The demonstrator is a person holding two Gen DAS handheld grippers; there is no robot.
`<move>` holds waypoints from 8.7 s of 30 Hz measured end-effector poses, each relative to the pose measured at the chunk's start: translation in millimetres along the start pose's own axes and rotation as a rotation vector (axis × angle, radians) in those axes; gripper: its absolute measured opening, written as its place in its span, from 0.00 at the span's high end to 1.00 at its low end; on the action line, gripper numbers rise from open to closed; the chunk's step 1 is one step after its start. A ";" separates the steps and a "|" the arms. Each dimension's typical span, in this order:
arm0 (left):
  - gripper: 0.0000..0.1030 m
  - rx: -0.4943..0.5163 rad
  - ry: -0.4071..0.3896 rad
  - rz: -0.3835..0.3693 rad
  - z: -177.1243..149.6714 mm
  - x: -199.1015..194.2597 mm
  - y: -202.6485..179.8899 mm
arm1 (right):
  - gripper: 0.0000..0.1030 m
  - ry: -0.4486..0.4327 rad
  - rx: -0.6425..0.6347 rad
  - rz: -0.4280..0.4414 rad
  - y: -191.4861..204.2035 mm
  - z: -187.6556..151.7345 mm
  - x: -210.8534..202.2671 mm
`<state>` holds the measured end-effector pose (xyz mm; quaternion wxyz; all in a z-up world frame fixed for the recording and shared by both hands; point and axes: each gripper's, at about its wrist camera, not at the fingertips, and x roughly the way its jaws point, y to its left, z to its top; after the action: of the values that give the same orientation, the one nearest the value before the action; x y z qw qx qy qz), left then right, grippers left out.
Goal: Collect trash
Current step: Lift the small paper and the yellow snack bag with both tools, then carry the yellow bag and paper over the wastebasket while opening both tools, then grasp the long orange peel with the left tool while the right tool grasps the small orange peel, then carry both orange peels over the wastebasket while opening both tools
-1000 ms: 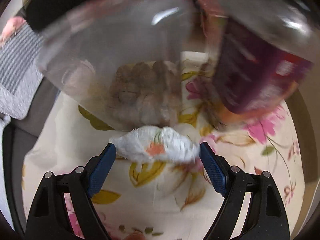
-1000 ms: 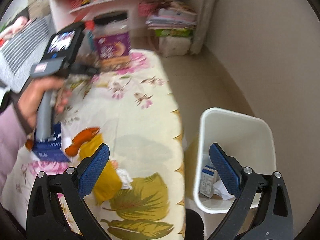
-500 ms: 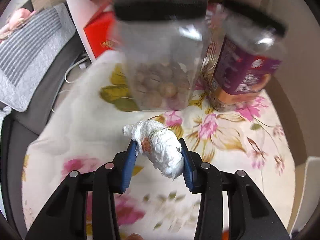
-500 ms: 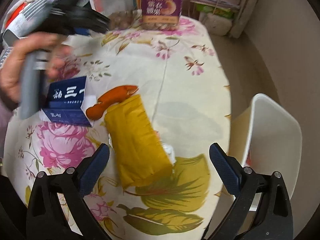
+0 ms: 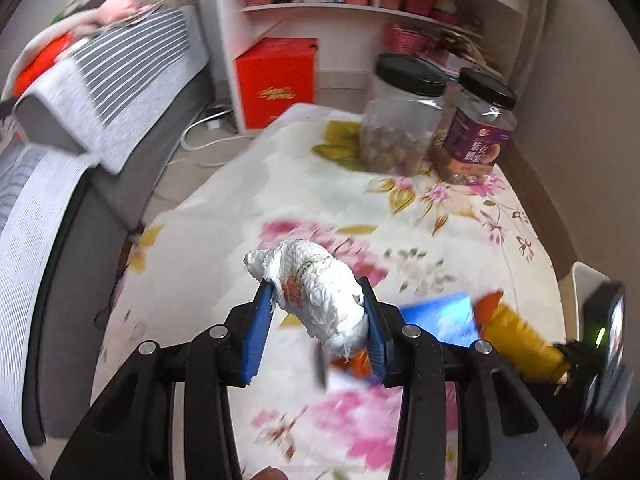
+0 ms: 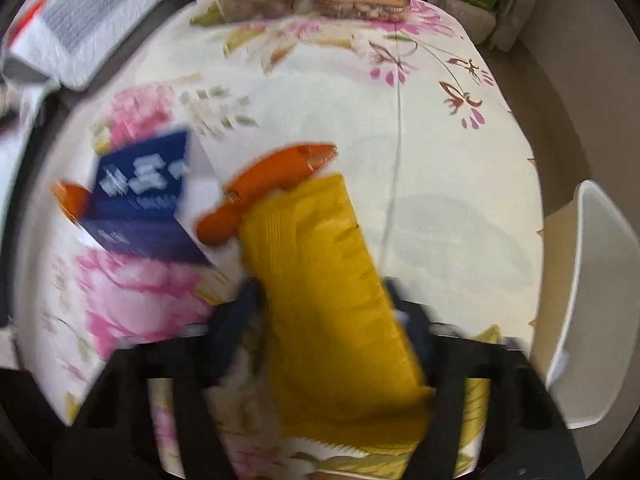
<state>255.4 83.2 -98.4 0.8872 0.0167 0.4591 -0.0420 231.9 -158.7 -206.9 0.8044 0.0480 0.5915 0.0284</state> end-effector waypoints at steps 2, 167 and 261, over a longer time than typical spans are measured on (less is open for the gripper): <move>0.59 -0.027 -0.007 0.016 -12.0 -9.6 12.2 | 0.70 -0.031 0.042 0.092 -0.6 3.1 -13.3; 0.84 -0.173 -0.055 -0.157 39.5 -32.1 40.0 | 0.07 -0.425 -0.162 -0.018 54.6 -10.0 -115.7; 0.83 0.154 -0.231 -0.229 -5.0 -65.3 -204.8 | 0.79 -0.720 0.239 -0.072 -114.2 -48.8 -215.3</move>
<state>195.5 -116.6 -46.2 0.9196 0.0274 0.3484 -0.1795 119.7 -292.1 -29.7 0.9500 0.1273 0.2713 -0.0879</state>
